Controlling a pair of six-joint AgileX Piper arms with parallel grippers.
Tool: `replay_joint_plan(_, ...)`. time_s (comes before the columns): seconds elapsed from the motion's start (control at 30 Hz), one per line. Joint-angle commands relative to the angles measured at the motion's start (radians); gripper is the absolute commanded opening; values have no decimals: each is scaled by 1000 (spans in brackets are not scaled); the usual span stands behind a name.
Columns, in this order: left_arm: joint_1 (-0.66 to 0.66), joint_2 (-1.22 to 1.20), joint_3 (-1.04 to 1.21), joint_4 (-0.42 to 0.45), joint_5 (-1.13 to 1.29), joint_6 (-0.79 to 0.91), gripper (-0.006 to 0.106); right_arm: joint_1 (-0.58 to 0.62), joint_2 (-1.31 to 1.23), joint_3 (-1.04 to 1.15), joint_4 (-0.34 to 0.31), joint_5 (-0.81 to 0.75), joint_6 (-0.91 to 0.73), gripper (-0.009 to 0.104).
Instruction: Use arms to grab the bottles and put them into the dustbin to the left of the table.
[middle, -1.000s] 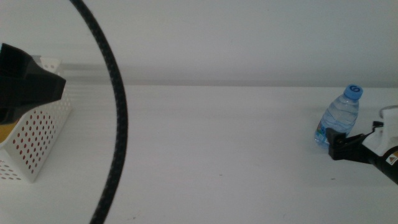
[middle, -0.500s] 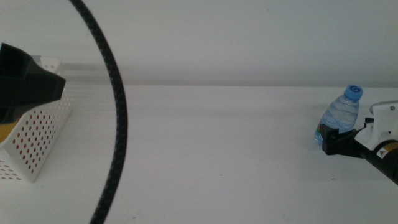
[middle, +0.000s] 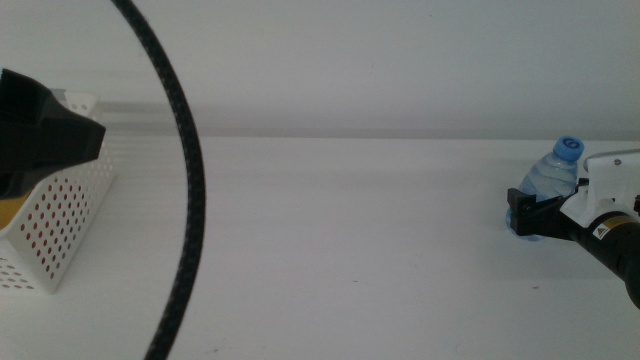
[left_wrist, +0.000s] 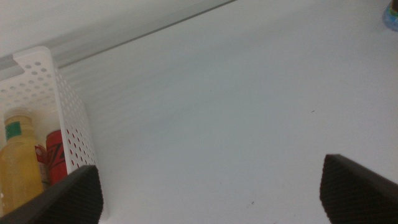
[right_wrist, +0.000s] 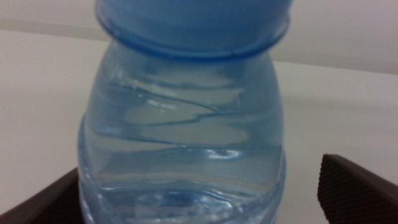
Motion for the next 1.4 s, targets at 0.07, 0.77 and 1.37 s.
replay_joint_plan(0.07,-10,-2,0,0,-14,-6,94,1,1,-7,-29,-27,-17,89)
replay_joint_plan(0.77,-10,-2,0,0,-14,-6,94,24,-160,-7,-142,41,-12,-2)
replay_joint_plan(1.37,-10,-2,0,0,-14,-6,94,406,-202,-366,-283,328,203,-2)
